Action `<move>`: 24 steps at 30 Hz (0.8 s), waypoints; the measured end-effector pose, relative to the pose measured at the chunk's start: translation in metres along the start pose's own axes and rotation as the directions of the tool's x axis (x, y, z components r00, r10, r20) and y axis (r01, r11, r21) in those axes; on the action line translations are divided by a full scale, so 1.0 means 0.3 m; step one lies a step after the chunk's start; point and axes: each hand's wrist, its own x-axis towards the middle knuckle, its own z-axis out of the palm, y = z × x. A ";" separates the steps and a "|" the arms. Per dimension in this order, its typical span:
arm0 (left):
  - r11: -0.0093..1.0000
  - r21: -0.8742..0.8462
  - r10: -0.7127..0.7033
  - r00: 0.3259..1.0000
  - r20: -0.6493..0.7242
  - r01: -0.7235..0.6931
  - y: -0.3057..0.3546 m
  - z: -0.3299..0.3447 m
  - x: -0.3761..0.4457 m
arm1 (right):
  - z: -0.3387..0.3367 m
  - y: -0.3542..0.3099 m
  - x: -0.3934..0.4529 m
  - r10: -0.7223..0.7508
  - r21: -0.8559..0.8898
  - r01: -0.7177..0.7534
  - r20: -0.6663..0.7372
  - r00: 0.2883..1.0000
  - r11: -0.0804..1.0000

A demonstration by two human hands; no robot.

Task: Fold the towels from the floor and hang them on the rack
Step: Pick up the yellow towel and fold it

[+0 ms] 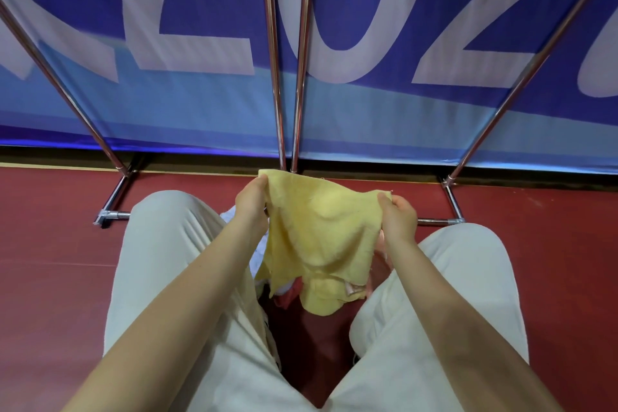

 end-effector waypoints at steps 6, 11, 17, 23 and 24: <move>0.999 -0.018 -0.044 0.994 0.097 0.046 -0.028 0.092 -0.058 | 0.067 -0.026 -0.029 0.007 0.118 -0.009 0.017 1.000 0.993; 0.997 -0.051 -0.048 0.984 0.174 0.057 -0.055 0.160 -0.106 | 0.112 -0.055 -0.068 -0.019 0.171 0.008 0.063 0.998 0.985; 1.000 0.008 0.012 0.963 0.268 -0.015 -0.083 0.231 -0.141 | 0.137 -0.097 -0.096 -0.090 0.245 0.078 0.040 0.995 0.966; 0.997 0.045 0.048 0.949 0.311 -0.065 -0.114 0.253 -0.138 | 0.139 -0.106 -0.102 -0.121 0.215 0.112 0.029 0.992 0.970; 0.996 0.053 0.047 0.950 0.308 -0.066 -0.117 0.253 -0.138 | 0.136 -0.104 -0.100 -0.133 0.204 0.124 0.035 0.990 0.971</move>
